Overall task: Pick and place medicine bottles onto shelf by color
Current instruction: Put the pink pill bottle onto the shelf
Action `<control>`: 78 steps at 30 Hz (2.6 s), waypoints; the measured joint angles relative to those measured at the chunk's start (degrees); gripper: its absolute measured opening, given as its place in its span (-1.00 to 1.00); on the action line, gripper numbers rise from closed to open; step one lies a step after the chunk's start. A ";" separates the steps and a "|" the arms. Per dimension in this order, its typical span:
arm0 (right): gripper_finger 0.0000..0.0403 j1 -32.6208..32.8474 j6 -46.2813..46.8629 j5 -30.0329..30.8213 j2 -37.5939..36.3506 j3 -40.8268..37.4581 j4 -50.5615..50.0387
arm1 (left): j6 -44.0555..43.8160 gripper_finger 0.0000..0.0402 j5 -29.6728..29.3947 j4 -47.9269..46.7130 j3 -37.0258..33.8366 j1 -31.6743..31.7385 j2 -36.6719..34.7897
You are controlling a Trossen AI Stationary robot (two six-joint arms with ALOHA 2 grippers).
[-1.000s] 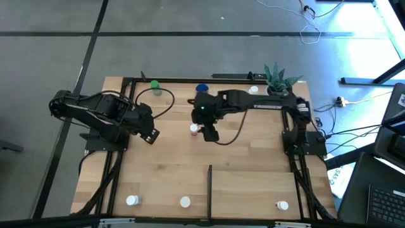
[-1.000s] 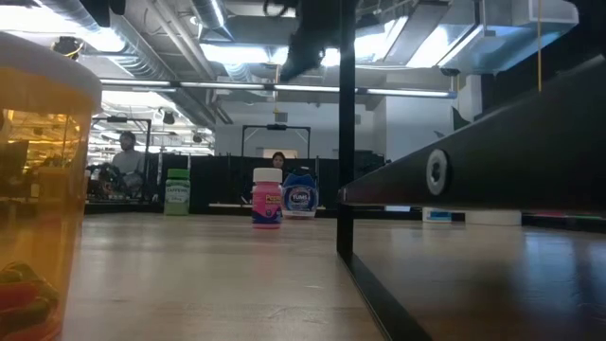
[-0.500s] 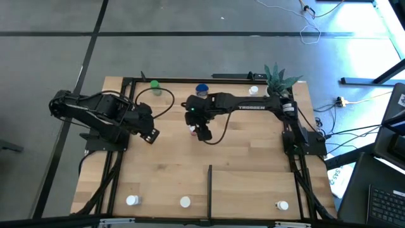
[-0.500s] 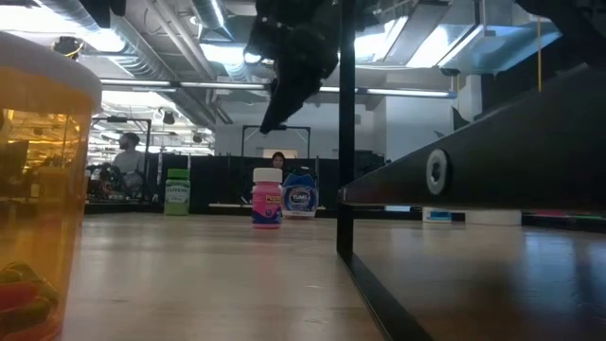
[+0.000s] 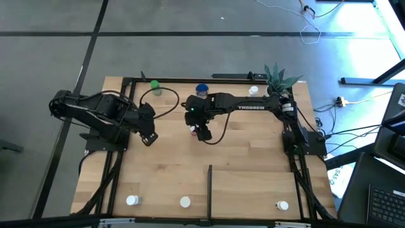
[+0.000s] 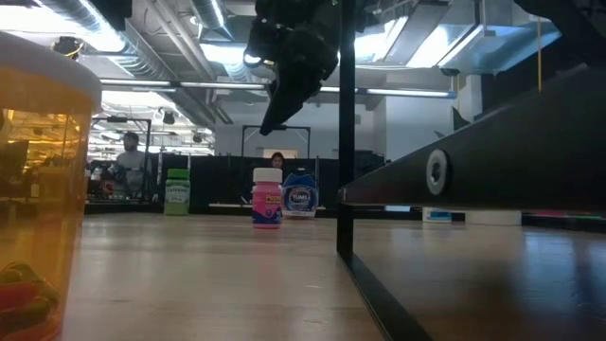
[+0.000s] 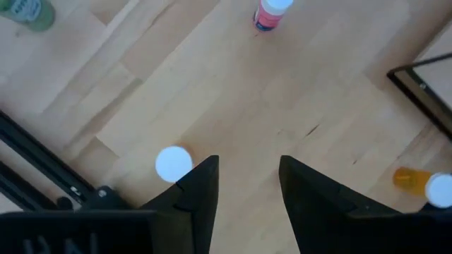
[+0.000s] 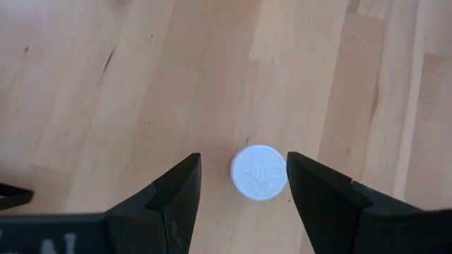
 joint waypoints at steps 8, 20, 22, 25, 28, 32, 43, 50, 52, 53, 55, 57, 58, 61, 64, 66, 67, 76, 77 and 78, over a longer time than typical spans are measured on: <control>0.05 0.00 1.62 0.02 0.00 0.00 -0.15 | 0.03 -0.28 0.02 0.00 0.00 0.00 0.02; 0.05 0.02 1.66 0.02 0.00 0.00 0.22 | 0.01 -0.29 0.01 0.02 0.00 0.00 0.00; 0.05 0.02 1.66 0.02 0.00 0.00 0.26 | 0.01 -0.29 0.00 0.02 0.00 0.00 0.00; 0.05 0.02 1.68 0.02 -0.01 0.00 0.67 | 0.01 -0.29 0.00 0.02 0.00 0.00 0.00; 0.05 0.04 2.99 0.02 -0.02 0.00 0.63 | -0.01 -0.29 0.00 0.02 0.00 0.00 0.00; 0.05 0.02 3.62 -0.16 -0.02 0.00 0.61 | -0.01 -0.29 0.01 0.02 0.00 0.00 0.00; 0.43 0.00 -0.71 -1.69 -0.02 0.00 1.48 | -0.03 -0.29 0.00 0.02 0.00 0.00 0.00; 0.46 0.16 2.49 2.54 0.11 0.00 1.07 | -0.03 -0.29 0.00 0.04 0.00 0.00 0.00; 0.44 0.15 2.55 2.56 0.47 0.03 1.10 | -0.02 -0.29 0.00 0.04 0.00 0.00 0.00; 0.43 0.10 2.66 2.55 0.90 0.11 1.31 | -0.03 -0.29 0.00 0.04 0.00 0.00 0.00; 0.42 -0.19 2.68 2.52 1.67 0.07 0.66 | -0.01 -0.29 0.00 0.04 0.00 0.02 0.00; 0.41 -0.48 2.64 1.96 2.70 0.07 1.14 | -0.03 -0.29 0.00 0.10 0.00 0.00 0.00; 0.41 -0.68 2.62 1.66 3.15 0.07 0.76 | -0.01 -0.29 0.00 0.15 0.00 0.02 0.02; 0.41 -0.96 2.45 1.74 4.57 0.07 1.38 | -0.03 -0.29 0.00 0.21 0.00 0.02 0.00; 0.41 -1.14 1.37 2.09 5.52 0.07 1.46 | -0.03 -0.29 0.00 0.54 0.00 0.01 0.00; 0.41 -1.38 1.24 2.12 6.00 0.07 1.18 | -0.03 -0.29 0.00 0.84 0.00 0.02 0.00; 0.41 -1.47 1.27 2.02 6.20 0.07 1.29 | -0.03 -0.29 0.00 0.90 0.00 0.02 0.00; 0.40 -2.10 1.13 1.44 6.39 0.04 1.32 | -0.03 -0.28 0.00 0.92 0.00 0.02 0.00; 0.40 -2.10 0.90 0.63 6.69 0.04 1.39 | -0.03 -0.28 0.00 0.92 0.00 0.02 0.00; 0.41 -2.10 0.41 -0.07 6.91 0.04 1.29 | -0.01 -0.28 0.00 0.92 0.00 0.02 0.00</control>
